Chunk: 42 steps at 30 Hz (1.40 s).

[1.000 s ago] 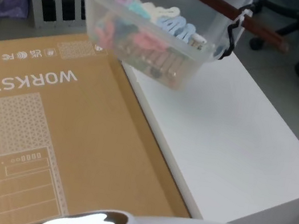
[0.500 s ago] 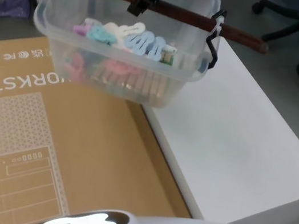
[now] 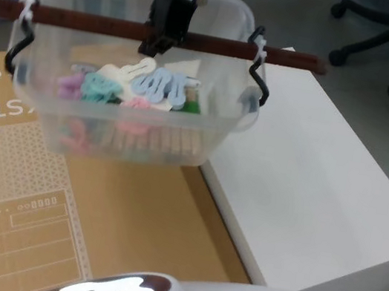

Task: Use one hand to grasp the basket and place it at the designated location.

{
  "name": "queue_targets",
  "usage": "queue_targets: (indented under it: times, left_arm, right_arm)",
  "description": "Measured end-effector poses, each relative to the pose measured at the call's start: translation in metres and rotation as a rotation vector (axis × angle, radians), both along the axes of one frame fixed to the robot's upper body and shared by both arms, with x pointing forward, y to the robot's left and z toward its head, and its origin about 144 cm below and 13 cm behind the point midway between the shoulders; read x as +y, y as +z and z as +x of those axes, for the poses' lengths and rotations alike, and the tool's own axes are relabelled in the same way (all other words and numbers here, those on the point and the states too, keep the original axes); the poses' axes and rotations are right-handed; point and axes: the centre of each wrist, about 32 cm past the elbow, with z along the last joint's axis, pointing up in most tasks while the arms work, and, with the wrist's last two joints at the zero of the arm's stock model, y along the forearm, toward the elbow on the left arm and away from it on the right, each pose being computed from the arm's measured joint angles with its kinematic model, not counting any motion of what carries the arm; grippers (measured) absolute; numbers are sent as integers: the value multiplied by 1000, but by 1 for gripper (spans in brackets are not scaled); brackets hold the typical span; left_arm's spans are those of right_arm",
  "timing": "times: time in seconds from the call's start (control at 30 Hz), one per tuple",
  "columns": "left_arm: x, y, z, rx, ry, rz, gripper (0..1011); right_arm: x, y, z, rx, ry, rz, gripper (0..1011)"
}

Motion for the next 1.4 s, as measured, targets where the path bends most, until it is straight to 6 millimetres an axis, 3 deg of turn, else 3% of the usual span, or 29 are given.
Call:
queue_targets:
  times: [0.6,1.4]
  left_arm:
    - [0,0,0,0,0,0,0]
    - [0,0,0,0,0,0,0]
  right_arm:
    - [28,-20,-21,2,258,1,234]
    - [53,-65,-19,24,260,-17,234]
